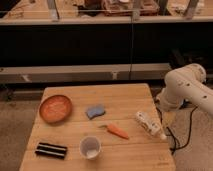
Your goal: Place the white sponge in the ceramic cup
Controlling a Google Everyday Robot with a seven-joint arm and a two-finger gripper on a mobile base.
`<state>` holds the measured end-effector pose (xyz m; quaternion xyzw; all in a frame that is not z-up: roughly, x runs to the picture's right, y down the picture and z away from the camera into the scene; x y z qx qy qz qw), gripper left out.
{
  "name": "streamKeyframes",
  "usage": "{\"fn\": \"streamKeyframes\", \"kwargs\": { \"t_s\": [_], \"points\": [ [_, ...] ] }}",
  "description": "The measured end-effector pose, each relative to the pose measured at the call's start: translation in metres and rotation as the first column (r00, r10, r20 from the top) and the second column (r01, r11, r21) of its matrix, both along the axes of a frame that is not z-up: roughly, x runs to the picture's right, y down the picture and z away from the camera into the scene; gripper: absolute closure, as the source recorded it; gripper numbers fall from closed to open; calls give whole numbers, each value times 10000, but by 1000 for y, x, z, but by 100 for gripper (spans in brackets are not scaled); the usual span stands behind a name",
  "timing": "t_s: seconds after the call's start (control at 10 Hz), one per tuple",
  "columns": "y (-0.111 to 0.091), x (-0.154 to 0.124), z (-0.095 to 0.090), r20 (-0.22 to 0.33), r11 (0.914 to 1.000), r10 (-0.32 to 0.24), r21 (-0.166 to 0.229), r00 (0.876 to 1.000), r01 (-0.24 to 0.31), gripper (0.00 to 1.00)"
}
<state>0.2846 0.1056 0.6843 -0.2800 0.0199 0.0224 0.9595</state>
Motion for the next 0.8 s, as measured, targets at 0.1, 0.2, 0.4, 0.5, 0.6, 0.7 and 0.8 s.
{"fn": "streamKeyframes", "kwargs": {
  "t_s": [0.1, 0.2, 0.4, 0.5, 0.6, 0.7, 0.8],
  "points": [
    [0, 0, 0, 0, 10000, 0, -1, 10000, 0, 20],
    [0, 0, 0, 0, 10000, 0, 0, 10000, 0, 20],
    [0, 0, 0, 0, 10000, 0, -1, 10000, 0, 20],
    [0, 0, 0, 1, 10000, -1, 0, 10000, 1, 20],
    [-1, -1, 0, 22, 10000, -7, 39, 10000, 7, 20],
    [-7, -8, 3, 106, 9997, -154, 210, 9998, 152, 20],
    [-14, -24, 9, 222, 9988, -294, 401, 9993, 285, 20]
  ]
}}
